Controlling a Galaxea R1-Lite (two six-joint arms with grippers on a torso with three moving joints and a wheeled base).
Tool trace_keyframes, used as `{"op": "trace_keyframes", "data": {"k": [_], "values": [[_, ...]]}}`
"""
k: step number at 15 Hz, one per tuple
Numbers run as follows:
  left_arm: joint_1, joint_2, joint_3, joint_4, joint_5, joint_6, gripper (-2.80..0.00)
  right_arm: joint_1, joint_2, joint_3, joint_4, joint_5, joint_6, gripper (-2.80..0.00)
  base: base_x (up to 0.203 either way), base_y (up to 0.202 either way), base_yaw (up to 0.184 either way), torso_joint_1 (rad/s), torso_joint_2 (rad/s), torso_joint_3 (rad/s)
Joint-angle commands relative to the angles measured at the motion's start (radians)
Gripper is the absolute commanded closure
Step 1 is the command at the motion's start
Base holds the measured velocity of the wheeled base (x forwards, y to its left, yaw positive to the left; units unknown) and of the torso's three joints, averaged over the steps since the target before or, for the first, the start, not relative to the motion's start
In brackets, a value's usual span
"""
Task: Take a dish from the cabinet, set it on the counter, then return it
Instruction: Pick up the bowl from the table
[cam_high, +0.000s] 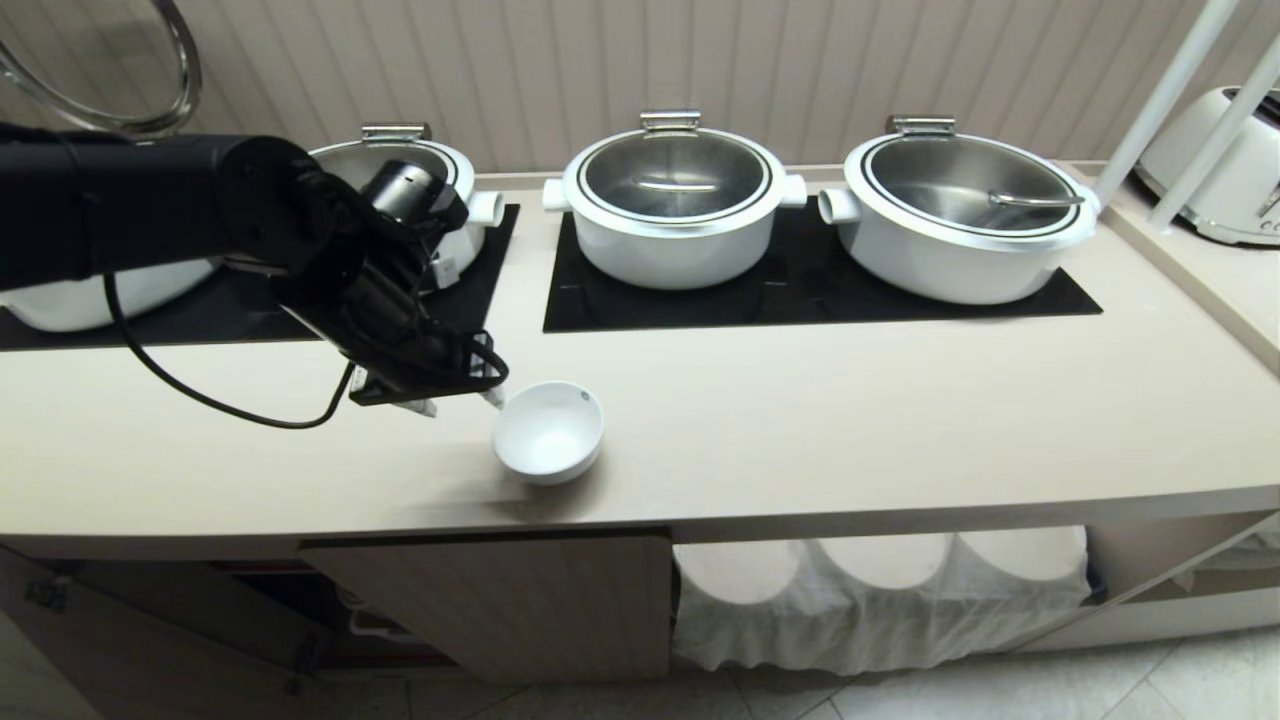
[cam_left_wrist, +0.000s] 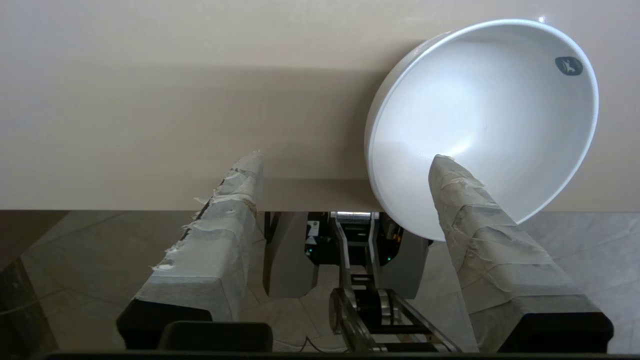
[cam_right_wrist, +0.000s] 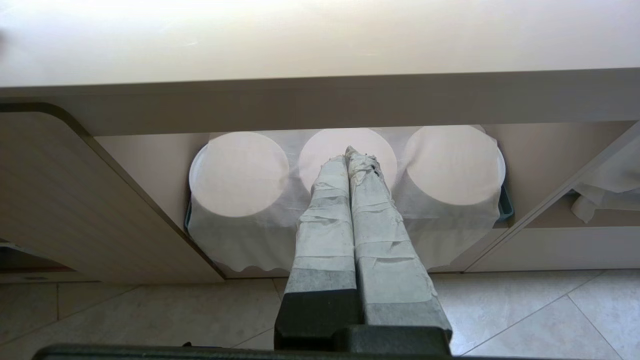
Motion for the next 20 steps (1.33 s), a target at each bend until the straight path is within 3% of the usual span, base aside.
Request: {"op": "trace_keyframes", "data": {"k": [1,20], "values": [[-0.003,0.013,-0.001,-0.012,0.002,-0.002,-2.80,0.001,0.000,0.000,0.000,0.000,0.000,0.00,0.000,0.000,0.000,0.000,0.00,0.000],[-0.042,0.124,-0.018,-0.051,0.005,0.001,-2.80,0.000,0.000,0.000,0.000,0.000,0.000,0.00,0.000,0.000,0.000,0.000,0.00,0.000]]}}
